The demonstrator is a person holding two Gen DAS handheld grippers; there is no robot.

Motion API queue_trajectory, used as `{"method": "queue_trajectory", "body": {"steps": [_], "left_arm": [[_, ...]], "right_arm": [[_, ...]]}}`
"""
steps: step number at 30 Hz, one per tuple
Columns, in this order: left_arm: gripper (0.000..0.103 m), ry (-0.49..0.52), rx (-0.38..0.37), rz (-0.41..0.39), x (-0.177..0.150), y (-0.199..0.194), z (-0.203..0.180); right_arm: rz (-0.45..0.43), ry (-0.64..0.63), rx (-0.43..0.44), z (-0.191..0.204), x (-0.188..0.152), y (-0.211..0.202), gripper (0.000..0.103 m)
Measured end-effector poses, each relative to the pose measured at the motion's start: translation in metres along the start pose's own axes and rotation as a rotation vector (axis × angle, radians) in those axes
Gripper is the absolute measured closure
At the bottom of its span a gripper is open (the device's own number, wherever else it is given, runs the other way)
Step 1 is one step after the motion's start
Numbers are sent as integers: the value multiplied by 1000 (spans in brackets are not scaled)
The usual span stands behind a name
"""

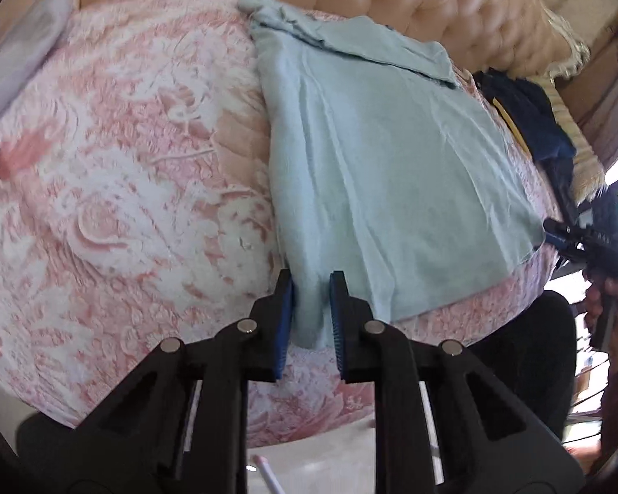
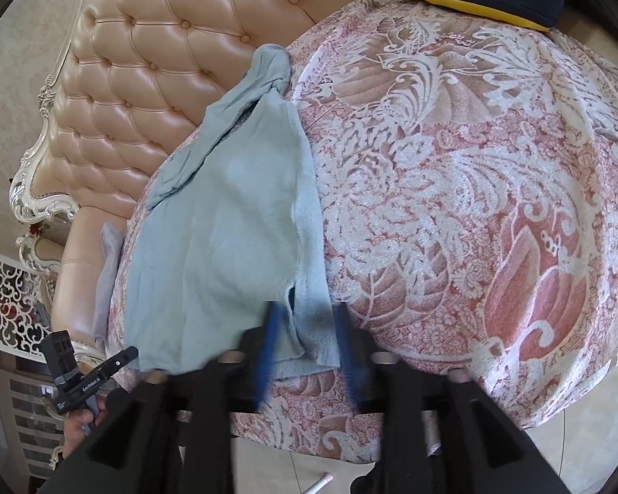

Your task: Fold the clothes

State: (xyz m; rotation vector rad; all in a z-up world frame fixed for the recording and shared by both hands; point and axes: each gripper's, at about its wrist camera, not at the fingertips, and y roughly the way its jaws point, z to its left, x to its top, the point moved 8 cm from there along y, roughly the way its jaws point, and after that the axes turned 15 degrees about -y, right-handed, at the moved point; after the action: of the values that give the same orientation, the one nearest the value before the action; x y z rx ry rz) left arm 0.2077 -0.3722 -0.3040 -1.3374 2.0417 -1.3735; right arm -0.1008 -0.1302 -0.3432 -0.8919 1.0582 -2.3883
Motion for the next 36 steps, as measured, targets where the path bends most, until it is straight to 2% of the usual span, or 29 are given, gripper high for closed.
{"method": "queue_trajectory", "body": {"steps": [1,4,10,23,24,25,27,35,36], "left_arm": [[94,-34,-20,19,1,0,3],[97,-123,-146,55,4,-7,6],[97,-166,-198,54,3,-15,8],[97,-204,-217,41,11,-19,7],[97,-204,-218,40,11,-20,7],[97,-205,-219,39,11,-19,6],[97,-208,-221,38,12,-18,5],[97,-208,-225,40,12,-17,5],[97,-207,-227,40,12,-18,5]], "right_arm": [[0,3,11,1,1,0,39],[1,4,15,0,5,-4,27],[5,13,27,-7,15,-8,25],[101,-9,97,15,10,17,26],[107,-22,98,17,10,17,29],[117,-33,108,20,10,19,40],[140,-48,129,25,8,22,49],[181,-65,116,24,9,27,50],[185,-60,114,23,9,27,57]]}}
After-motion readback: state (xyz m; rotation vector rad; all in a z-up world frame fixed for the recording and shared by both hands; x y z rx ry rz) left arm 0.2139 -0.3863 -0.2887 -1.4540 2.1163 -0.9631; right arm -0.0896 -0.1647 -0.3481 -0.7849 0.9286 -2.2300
